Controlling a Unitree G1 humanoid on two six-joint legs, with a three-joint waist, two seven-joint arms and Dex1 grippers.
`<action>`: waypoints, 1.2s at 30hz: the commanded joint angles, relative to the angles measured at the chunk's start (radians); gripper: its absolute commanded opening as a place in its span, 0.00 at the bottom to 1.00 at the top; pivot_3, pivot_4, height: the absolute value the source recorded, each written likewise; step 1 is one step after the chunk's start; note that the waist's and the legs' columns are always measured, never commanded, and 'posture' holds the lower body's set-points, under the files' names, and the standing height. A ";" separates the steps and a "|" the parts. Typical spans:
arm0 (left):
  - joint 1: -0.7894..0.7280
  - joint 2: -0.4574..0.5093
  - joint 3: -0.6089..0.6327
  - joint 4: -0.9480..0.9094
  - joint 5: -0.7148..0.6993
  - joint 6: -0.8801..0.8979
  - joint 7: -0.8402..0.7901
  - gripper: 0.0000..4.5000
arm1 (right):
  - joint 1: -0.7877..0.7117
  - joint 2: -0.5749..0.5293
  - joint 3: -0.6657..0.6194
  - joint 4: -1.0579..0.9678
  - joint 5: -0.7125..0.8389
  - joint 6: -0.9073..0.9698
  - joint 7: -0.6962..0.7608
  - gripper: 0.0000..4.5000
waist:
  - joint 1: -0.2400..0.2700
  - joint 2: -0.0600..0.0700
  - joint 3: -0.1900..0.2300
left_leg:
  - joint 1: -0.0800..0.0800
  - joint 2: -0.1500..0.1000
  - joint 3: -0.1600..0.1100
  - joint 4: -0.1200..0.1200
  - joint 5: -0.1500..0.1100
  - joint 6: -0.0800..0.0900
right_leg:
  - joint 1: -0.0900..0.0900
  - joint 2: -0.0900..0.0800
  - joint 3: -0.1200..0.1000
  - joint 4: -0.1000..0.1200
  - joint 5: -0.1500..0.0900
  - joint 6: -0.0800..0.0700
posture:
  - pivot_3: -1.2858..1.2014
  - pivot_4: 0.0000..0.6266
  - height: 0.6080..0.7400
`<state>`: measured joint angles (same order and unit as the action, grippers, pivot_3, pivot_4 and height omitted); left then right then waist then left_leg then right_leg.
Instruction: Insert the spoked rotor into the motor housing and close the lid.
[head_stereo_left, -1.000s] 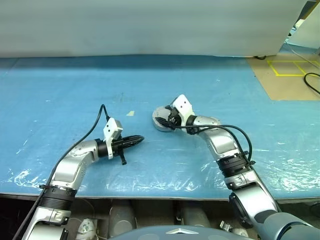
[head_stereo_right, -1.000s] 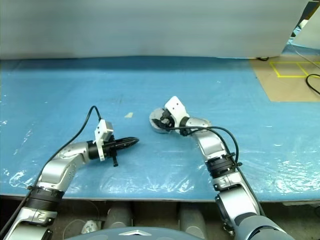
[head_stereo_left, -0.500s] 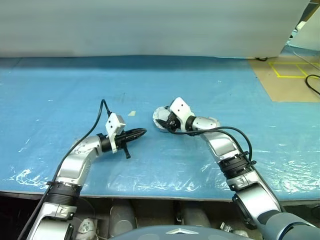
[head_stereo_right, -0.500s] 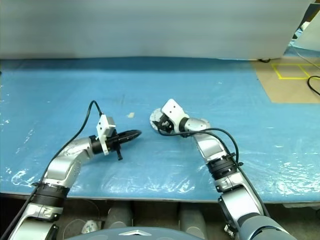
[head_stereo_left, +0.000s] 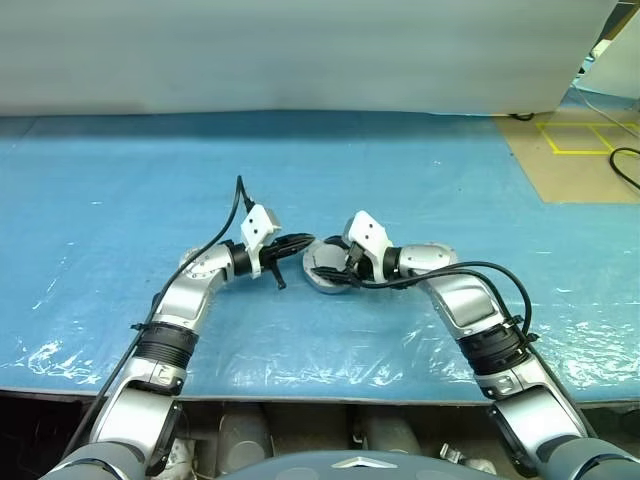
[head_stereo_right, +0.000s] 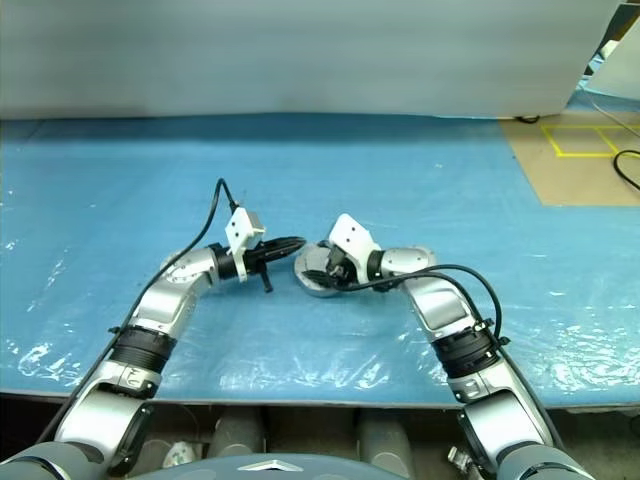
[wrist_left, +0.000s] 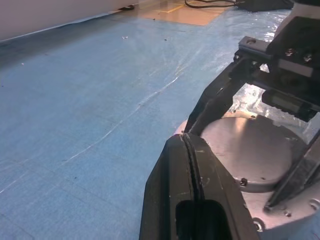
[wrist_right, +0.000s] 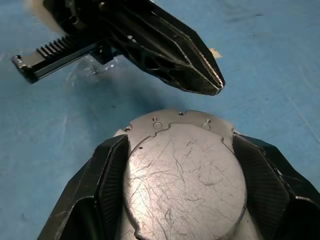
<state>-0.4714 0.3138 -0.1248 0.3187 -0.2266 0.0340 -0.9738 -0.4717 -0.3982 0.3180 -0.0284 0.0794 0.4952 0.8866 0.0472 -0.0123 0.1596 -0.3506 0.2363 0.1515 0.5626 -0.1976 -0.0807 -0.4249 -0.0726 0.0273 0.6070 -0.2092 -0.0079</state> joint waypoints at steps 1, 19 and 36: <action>0.016 0.004 -0.003 -0.050 -0.047 0.021 -0.061 0.00 | 0.036 -0.010 0.046 0.045 -0.018 0.037 0.006 0.67 | 0.001 0.000 0.000 | 0.000 0.000 0.000 0.000 0.000 0.000 | 0.000 0.000 0.000 0.000 0.000 0.000 | 0.52 0.24 1.00; 0.052 0.032 -0.083 -0.061 0.034 0.068 -0.074 0.00 | 0.002 0.039 0.001 0.072 0.007 0.020 -0.048 0.83 | -0.001 0.001 -0.002 | 0.002 0.000 0.001 0.001 0.000 0.000 | 0.003 0.000 0.001 0.000 0.000 0.000 | 0.52 0.24 1.00; 0.048 0.024 -0.081 -0.055 0.027 0.079 -0.096 0.00 | -0.027 0.075 -0.211 0.070 0.177 -0.070 -0.049 0.99 | 0.019 0.002 -0.002 | -0.001 0.000 0.001 0.000 0.000 0.000 | 0.000 -0.001 0.000 -0.002 -0.001 0.000 | 0.52 0.24 1.00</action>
<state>-0.4283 0.3401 -0.1858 0.2615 -0.2026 0.1058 -1.0601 -0.4688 -0.3279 0.1547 0.0359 0.2382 0.4370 0.8805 0.0659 -0.0103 0.1580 -0.3515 0.2360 0.1527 0.5621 -0.1977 -0.0806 -0.4253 -0.0734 0.0278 0.6048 -0.2102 -0.0074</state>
